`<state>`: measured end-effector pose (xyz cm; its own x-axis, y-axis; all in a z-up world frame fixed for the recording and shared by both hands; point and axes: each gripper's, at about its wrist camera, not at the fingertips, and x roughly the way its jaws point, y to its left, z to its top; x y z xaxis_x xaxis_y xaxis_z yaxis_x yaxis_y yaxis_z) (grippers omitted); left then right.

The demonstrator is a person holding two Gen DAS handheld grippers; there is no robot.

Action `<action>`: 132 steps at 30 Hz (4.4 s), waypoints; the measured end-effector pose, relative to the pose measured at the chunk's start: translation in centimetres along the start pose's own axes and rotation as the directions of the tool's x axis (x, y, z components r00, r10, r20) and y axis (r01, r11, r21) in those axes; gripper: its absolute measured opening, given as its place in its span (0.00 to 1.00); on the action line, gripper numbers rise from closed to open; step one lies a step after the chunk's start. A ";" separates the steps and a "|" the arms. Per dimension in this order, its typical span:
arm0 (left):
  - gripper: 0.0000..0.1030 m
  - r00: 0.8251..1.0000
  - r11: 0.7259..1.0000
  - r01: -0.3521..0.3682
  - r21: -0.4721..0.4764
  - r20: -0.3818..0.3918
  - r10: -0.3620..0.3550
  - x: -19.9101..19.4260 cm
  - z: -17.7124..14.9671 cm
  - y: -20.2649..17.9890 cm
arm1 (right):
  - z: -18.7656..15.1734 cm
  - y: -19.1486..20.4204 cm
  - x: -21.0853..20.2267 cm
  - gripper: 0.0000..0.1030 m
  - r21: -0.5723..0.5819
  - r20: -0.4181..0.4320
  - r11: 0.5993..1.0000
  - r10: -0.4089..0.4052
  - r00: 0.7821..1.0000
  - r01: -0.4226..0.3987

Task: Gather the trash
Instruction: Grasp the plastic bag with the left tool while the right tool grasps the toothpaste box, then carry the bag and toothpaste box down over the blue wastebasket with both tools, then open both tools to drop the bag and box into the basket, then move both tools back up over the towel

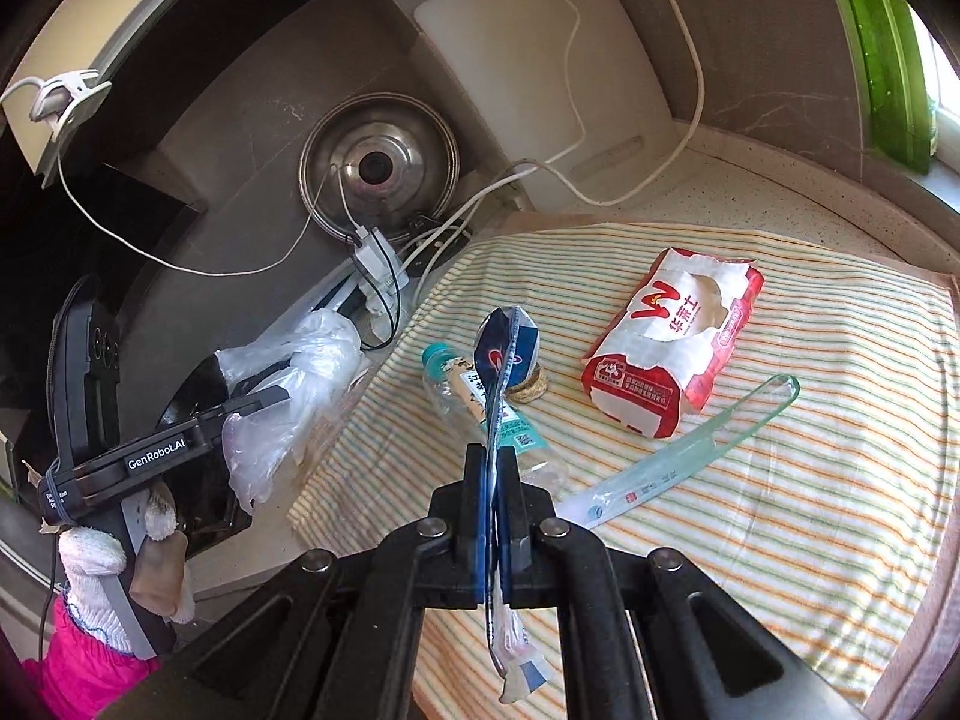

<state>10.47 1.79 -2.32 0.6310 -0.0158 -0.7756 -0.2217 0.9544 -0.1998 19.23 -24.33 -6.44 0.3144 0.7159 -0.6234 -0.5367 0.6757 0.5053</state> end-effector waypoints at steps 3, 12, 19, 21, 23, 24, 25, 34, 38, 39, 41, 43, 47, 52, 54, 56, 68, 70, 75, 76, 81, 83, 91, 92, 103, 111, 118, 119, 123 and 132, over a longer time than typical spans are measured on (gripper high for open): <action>0.18 1.000 1.000 0.018 0.021 -0.001 -0.018 -1.4 -1.6 0.6 | -1.6 1.3 -0.8 0.00 0.024 0.017 1.000 -0.008 1.000 0.008; 0.18 0.998 0.998 0.053 0.043 -0.038 -0.051 -4.1 -7.5 3.4 | -7.6 5.5 -2.1 0.00 0.085 0.029 0.996 -0.022 0.999 0.019; 0.18 0.994 0.998 0.060 0.033 -0.093 -0.056 -4.5 -12.2 5.9 | -12.5 8.3 -1.7 0.00 0.102 -0.004 0.994 -0.023 1.000 0.024; 0.18 0.992 0.998 0.063 0.029 -0.112 -0.060 -4.4 -13.4 6.5 | -13.7 8.9 -1.5 0.00 0.113 -0.014 0.993 -0.020 1.000 0.021; 0.18 0.989 0.997 0.067 0.024 -0.134 -0.063 -4.2 -14.7 7.0 | -14.9 9.5 -1.3 0.00 0.112 -0.027 0.993 -0.021 0.999 0.024; 0.18 0.987 0.997 0.070 0.018 -0.146 -0.066 -4.0 -15.4 7.3 | -15.5 9.8 -1.1 0.00 0.109 -0.034 0.994 -0.025 0.999 0.029; 0.18 0.985 0.997 0.072 0.015 -0.157 -0.069 -3.9 -16.1 7.6 | -16.2 10.1 -0.9 0.00 0.109 -0.039 0.994 -0.028 0.999 0.032; 0.18 0.964 0.997 0.073 0.004 -0.256 -0.070 -1.6 -21.3 9.4 | -21.2 11.7 1.8 0.00 0.121 -0.121 0.991 -0.038 0.992 0.053; 0.18 0.958 0.997 0.077 -0.002 -0.278 -0.075 -1.0 -22.8 9.9 | -22.9 12.0 3.0 0.00 0.121 -0.150 0.990 -0.050 0.987 0.068; 0.18 0.956 0.997 0.078 -0.002 -0.285 -0.075 -0.8 -23.1 10.0 | -23.1 12.0 3.3 0.00 0.121 -0.157 0.990 -0.053 0.986 0.073; 0.18 0.950 0.997 0.080 -0.001 -0.301 -0.077 -0.2 -23.8 10.1 | -23.7 12.0 3.9 0.00 0.121 -0.172 0.989 -0.062 0.983 0.084; 0.18 0.945 0.997 0.079 0.001 -0.320 -0.074 0.5 -24.6 10.1 | -24.4 12.0 4.7 0.00 0.113 -0.189 0.988 -0.079 0.979 0.101; 0.18 0.926 0.997 0.076 -0.012 -0.370 -0.075 2.4 -26.5 10.7 | -25.9 11.8 6.4 0.00 0.109 -0.232 0.986 -0.100 0.968 0.128; 0.18 0.897 0.998 0.059 -0.022 -0.437 -0.062 5.3 -29.0 11.5 | -27.6 11.6 8.9 0.00 0.082 -0.275 0.982 -0.140 0.951 0.168; 0.18 0.885 0.998 0.056 -0.030 -0.461 -0.064 6.4 -29.7 11.9 | -28.1 11.3 9.9 0.00 0.080 -0.291 0.980 -0.150 0.945 0.180; 0.18 0.876 0.998 0.053 -0.032 -0.479 -0.062 7.4 -30.2 12.0 | -28.4 11.0 10.7 0.00 0.078 -0.302 0.978 -0.160 0.940 0.192; 0.18 0.849 0.998 0.065 0.010 -0.526 -0.050 11.2 -31.0 10.0 | -29.2 9.8 14.1 0.00 0.056 -0.333 0.967 -0.218 0.917 0.250; 0.18 0.848 0.998 0.067 0.020 -0.528 -0.047 11.4 -30.9 10.0 | -29.0 9.7 14.5 0.00 0.054 -0.332 0.965 -0.225 0.916 0.257; 0.22 0.856 0.997 0.069 0.039 -0.515 -0.039 10.8 -30.4 9.9 | -28.6 9.5 15.4 0.01 0.049 -0.326 0.960 -0.246 0.913 0.276; 0.25 0.857 0.997 0.071 0.043 -0.514 -0.039 10.8 -30.3 9.8 | -28.5 9.4 15.5 0.03 0.050 -0.324 0.960 -0.244 0.914 0.274; 0.41 0.866 0.996 0.065 0.061 -0.500 -0.026 10.4 -29.5 9.9 | -27.7 9.4 15.1 0.29 0.048 -0.298 0.955 -0.267 0.916 0.293; 0.41 0.866 0.996 0.062 0.057 -0.499 -0.025 10.3 -29.3 10.1 | -27.5 9.5 15.0 0.29 0.039 -0.295 0.954 -0.275 0.915 0.299; 0.41 0.870 0.998 0.040 0.047 -0.493 -0.012 10.2 -28.3 11.1 | -26.8 9.1 13.9 0.29 0.026 -0.287 0.956 -0.274 0.918 0.293; 0.41 0.871 0.998 0.038 0.043 -0.491 -0.012 10.2 -28.1 11.2 | -26.7 9.2 13.9 0.29 0.024 -0.286 0.956 -0.273 0.918 0.292; 0.41 0.904 0.997 0.029 0.066 -0.428 0.002 6.6 -25.7 10.6 | -25.2 10.6 11.8 0.29 -0.004 -0.257 0.967 -0.247 0.934 0.254; 0.41 0.931 0.998 0.022 0.055 -0.365 -0.001 3.9 -23.5 9.7 | -23.3 11.6 8.8 0.36 -0.029 -0.215 0.978 -0.209 0.954 0.208; 0.46 0.948 0.999 0.029 0.045 -0.317 -0.013 1.6 -21.3 8.7 | -21.1 12.3 5.3 0.53 -0.050 -0.152 0.983 -0.184 0.971 0.178; 0.51 0.951 0.999 0.031 0.045 -0.308 -0.015 1.3 -20.9 8.4 | -20.7 12.2 4.7 0.57 -0.052 -0.139 0.983 -0.181 0.974 0.176; 0.57 0.961 0.998 0.044 0.037 -0.276 -0.032 0.4 -19.0 7.4 | -18.8 11.6 2.5 0.64 -0.045 -0.096 0.984 -0.173 0.980 0.170; 0.68 0.982 1.000 0.024 0.013 -0.186 -0.021 0.9 -13.7 3.8 | -14.1 7.2 -1.4 0.76 0.009 -0.022 0.981 -0.192 0.981 0.192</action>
<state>0.03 1.29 -11.91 0.4866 -0.0913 -0.8689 -0.1970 0.9574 -0.2109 3.88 -22.93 -10.28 0.3944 0.5686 -0.7219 -0.4594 0.8024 0.3810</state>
